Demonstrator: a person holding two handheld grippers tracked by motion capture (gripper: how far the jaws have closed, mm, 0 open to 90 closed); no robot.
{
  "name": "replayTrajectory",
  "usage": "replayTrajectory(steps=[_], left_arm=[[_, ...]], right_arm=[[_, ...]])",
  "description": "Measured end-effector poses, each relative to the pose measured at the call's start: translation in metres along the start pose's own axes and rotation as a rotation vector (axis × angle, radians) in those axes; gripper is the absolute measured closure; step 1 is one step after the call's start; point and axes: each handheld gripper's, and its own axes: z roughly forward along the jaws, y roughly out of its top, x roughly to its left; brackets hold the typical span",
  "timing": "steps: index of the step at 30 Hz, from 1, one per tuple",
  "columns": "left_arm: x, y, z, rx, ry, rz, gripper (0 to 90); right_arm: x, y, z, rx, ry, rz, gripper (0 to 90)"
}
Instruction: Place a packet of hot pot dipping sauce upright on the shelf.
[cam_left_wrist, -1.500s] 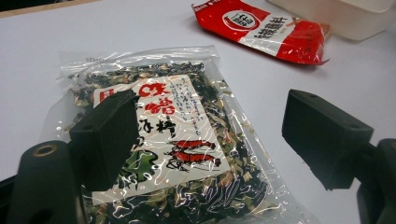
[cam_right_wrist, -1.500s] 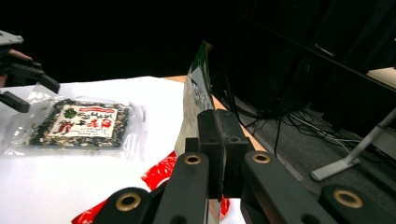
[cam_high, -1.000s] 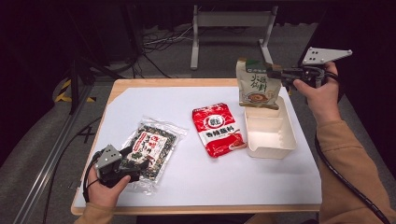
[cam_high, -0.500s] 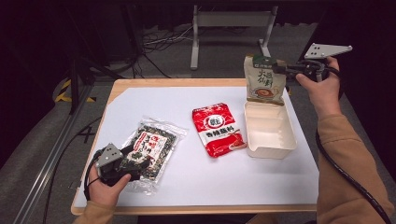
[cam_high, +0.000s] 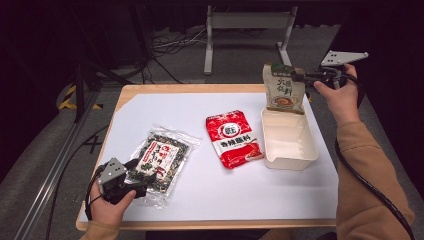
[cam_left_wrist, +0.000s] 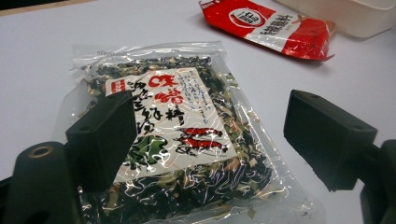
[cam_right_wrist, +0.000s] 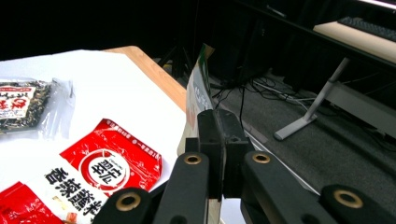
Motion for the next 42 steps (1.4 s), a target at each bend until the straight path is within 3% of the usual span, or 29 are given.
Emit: replayTrajectory(steps=[16, 27, 42], left_arm=[[0.000, -0.004, -0.001, 0.016, 0.010, 0.001, 18.0], [0.001, -0.002, 0.001, 0.022, 0.008, 0.007, 17.9], [0.000, 0.001, 0.007, 0.024, -0.006, 0.024, 17.9]], right_arm=[[-0.013, -0.019, 0.013, 0.038, -0.026, 0.021, 89.2], [-0.009, -0.032, 0.027, 0.023, 0.004, 0.059, 89.0], [-0.004, -0.047, 0.027, 0.043, 0.019, 0.090, 88.5]])
